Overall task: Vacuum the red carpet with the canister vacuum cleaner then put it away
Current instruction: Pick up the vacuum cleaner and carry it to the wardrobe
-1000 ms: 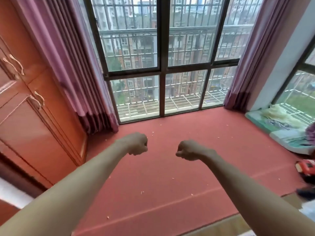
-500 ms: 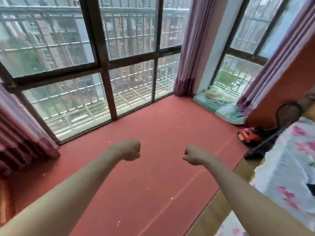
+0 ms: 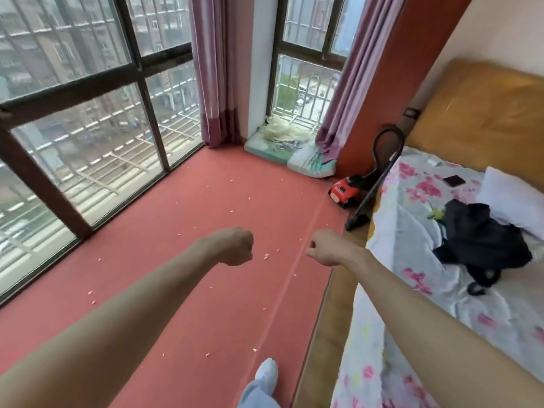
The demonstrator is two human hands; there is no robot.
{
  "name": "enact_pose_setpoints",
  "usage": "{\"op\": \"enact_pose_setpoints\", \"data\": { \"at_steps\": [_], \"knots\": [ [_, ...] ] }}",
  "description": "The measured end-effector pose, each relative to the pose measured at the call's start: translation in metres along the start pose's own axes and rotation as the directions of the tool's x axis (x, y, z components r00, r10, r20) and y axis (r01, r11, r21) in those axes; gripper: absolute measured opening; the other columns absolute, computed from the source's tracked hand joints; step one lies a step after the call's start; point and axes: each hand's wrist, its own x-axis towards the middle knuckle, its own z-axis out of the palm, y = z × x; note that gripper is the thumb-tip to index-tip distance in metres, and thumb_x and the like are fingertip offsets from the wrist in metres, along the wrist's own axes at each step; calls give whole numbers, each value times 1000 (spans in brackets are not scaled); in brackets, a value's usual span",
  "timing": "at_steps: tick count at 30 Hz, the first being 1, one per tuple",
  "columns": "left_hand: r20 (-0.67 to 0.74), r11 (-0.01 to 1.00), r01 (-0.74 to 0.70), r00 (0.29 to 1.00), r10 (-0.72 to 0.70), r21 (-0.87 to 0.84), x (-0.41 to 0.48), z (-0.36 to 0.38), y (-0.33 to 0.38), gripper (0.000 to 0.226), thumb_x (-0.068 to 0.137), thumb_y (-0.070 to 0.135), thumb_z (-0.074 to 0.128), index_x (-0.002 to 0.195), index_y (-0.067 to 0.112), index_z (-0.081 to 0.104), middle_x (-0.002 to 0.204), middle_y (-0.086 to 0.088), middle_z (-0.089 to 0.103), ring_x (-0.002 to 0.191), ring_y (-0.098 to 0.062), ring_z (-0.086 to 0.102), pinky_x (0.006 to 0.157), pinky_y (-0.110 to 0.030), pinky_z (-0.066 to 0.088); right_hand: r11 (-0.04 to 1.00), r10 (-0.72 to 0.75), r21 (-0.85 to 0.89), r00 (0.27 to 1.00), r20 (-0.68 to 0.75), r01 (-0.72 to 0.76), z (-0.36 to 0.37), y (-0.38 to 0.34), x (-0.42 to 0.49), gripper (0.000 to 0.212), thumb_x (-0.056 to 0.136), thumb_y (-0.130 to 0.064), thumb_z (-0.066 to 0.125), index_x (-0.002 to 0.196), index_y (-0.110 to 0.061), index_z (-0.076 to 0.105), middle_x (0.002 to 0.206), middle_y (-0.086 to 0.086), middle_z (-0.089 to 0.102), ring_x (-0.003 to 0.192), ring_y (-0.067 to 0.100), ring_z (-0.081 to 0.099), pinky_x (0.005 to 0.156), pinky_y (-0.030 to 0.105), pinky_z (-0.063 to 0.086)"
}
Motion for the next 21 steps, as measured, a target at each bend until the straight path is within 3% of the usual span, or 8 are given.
{"op": "enact_pose_setpoints", "data": {
  "at_steps": [5,8,12,16,19,21],
  "knots": [
    [32,1000,-8,999,7,18,87,-51,14,25,91,15,51,97,3,72,99,-13,75,85,-33,72,72,-34,59,999,37,34,999,0,-37,-44,45,77,28,91,-23,52,68,-7,53,74,8,59,66,25,53,51,31,36],
    [10,1000,-23,1000,23,12,133,-76,25,24,92,17,52,97,4,72,98,-13,73,88,-33,72,74,-35,57,997,37,71,999,-31,-35,-68,68,114,31,93,-24,52,65,-11,49,69,5,55,66,24,52,50,31,34],
    [102,998,-66,993,66,2,197,-109,48,25,89,10,51,95,-2,72,89,-20,77,62,-27,66,67,-38,61,991,79,103,997,26,-81,-84,100,155,25,92,-29,54,77,-9,59,88,13,67,79,26,62,68,35,49],
    [83,989,-149,986,147,14,267,-151,71,26,90,9,50,95,-2,72,88,-20,77,66,-30,71,65,-38,61,986,116,122,993,-1,-115,-120,143,198,26,92,-32,53,82,-9,61,95,8,64,88,28,62,75,37,51],
    [77,971,-235,970,230,54,323,-178,91,26,91,10,49,97,-1,72,89,-19,77,78,-32,76,70,-42,64,978,168,130,986,-19,-164,-148,174,232,28,92,-32,53,93,-7,67,96,9,66,83,25,59,67,34,47],
    [91,955,-289,955,282,67,365,-194,103,25,92,11,50,98,0,71,90,-19,77,80,-32,76,72,-42,64,968,211,150,977,-37,-203,-167,192,257,28,91,-29,55,72,-10,60,76,7,60,67,23,53,56,30,38]
  ]
}}
